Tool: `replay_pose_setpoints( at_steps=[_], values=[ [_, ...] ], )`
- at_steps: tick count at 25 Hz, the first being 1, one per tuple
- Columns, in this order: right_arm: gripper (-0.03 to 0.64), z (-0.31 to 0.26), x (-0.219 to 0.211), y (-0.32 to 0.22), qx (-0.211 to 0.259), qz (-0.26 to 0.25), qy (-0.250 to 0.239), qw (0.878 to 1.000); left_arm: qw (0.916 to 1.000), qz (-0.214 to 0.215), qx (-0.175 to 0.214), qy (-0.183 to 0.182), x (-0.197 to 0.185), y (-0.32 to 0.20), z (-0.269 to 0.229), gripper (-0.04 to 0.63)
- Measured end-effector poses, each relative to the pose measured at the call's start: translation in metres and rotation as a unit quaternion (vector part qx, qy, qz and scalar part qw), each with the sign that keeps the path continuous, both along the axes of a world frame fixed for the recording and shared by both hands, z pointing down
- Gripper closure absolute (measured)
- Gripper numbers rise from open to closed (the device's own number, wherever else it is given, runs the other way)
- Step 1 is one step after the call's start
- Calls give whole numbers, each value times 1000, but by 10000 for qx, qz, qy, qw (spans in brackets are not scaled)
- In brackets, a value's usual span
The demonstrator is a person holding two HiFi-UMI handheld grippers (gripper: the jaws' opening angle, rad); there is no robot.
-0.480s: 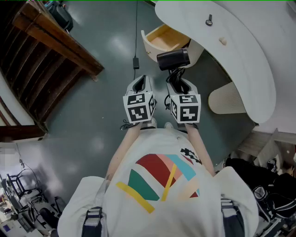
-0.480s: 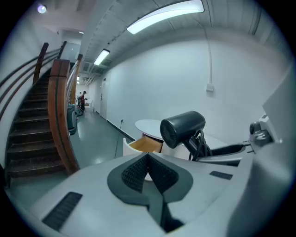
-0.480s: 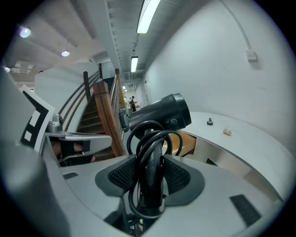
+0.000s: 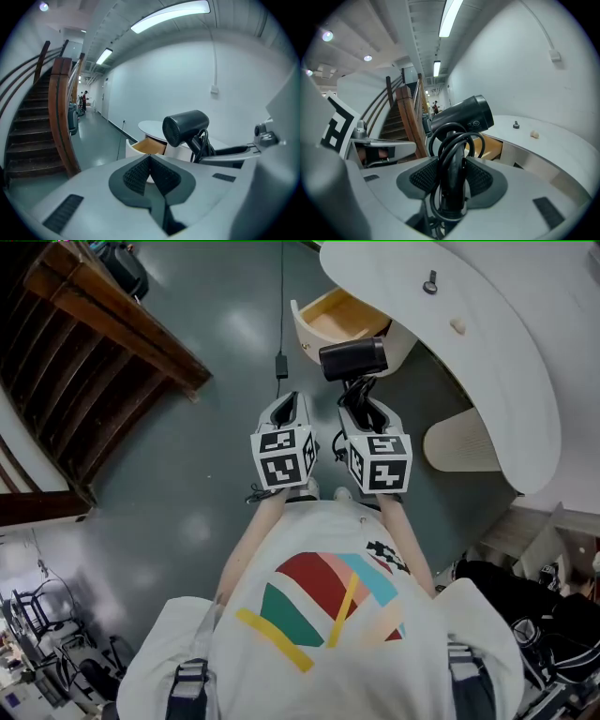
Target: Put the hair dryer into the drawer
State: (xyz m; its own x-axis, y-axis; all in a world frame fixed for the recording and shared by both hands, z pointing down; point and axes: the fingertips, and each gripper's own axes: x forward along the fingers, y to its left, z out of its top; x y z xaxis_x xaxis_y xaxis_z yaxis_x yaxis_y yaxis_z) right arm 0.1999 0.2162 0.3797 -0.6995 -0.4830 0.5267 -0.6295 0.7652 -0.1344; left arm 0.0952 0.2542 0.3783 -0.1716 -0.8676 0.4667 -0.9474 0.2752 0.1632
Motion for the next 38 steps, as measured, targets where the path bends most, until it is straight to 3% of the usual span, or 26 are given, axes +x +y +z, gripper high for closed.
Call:
replay_pose_setpoints(
  at_steps=[8,22,34,38],
  values=[
    [420,-6,-25,0,17,141,-275,9995,10000,-17,30,70,-29,3,5,580],
    [422,4,-68,9,36,87,-12,10000,9993,184,82,320,-63,-3,17,579],
    [422,7,-86,-21,53,129,-61,9999,9979,-351,245,488,-108,-12,21,580],
    [422,7,-94,-41,164,132,-113,9997,9981,-383,286,386,-119,-30,19,580]
  ],
)
